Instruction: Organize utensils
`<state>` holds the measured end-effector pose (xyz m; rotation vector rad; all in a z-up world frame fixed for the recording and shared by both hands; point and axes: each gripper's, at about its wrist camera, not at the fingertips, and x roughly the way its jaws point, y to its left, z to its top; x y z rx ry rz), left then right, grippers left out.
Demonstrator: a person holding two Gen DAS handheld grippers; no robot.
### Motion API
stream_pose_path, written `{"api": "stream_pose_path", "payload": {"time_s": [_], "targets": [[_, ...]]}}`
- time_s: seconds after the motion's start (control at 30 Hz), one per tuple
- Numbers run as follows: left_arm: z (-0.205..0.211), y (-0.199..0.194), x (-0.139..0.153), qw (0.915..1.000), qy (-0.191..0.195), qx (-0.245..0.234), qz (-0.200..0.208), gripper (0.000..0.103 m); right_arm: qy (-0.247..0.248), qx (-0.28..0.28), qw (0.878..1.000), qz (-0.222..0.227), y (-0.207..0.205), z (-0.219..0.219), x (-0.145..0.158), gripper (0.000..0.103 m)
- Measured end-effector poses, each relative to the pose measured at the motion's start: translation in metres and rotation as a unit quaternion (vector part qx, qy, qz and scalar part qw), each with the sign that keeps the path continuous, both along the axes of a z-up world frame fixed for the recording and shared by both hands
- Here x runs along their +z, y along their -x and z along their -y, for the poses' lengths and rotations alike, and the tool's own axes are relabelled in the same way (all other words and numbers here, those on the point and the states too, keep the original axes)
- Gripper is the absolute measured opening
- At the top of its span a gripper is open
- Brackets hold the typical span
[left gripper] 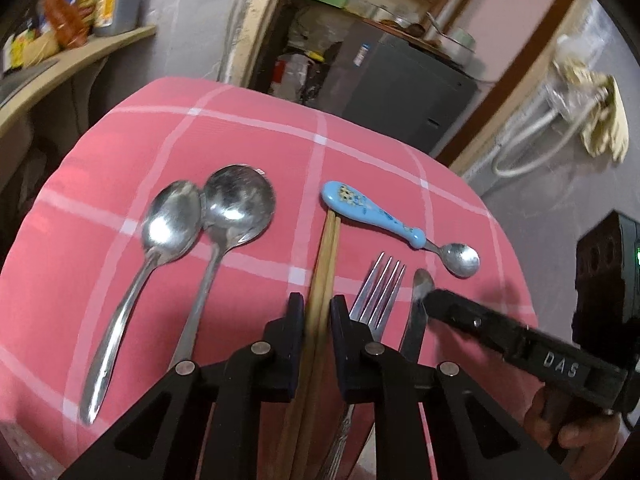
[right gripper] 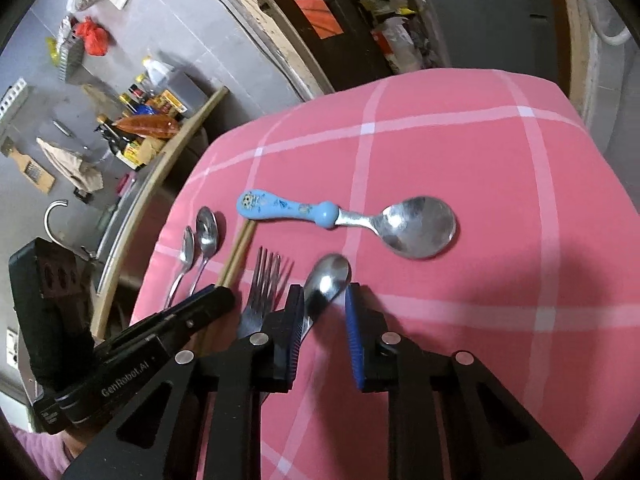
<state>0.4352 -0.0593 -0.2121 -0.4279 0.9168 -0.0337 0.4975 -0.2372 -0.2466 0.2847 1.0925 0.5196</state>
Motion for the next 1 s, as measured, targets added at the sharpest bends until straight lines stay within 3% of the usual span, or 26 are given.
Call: {"api": "stream_pose_path", "payload": {"time_s": [0.2,0.37,0.7,0.83,1.0], "targets": [[-0.013,0.01,-0.004,0.9991,0.018,0.038,0.0,0.013,0.048,-0.037,0.998,0.003,0.003,-0.019,0.003,0.021],[-0.021,0.012,-0.008,0.9979,0.039,0.051,0.0,0.013,0.076,-0.053,0.995,0.027,0.01,-0.035,0.007,0.032],[-0.025,0.013,-0.011,0.997,0.056,0.053,0.001,0.012,0.162,-0.042,0.984,0.063,0.02,-0.049,0.013,0.027],[-0.024,0.011,-0.01,0.9973,0.06,0.042,-0.011,0.012,0.158,-0.035,0.986,0.036,0.023,-0.043,0.018,0.022],[-0.012,0.01,-0.008,0.9971,0.059,0.011,-0.046,0.007,0.109,-0.024,0.994,-0.009,0.028,-0.025,0.021,0.02]]}}
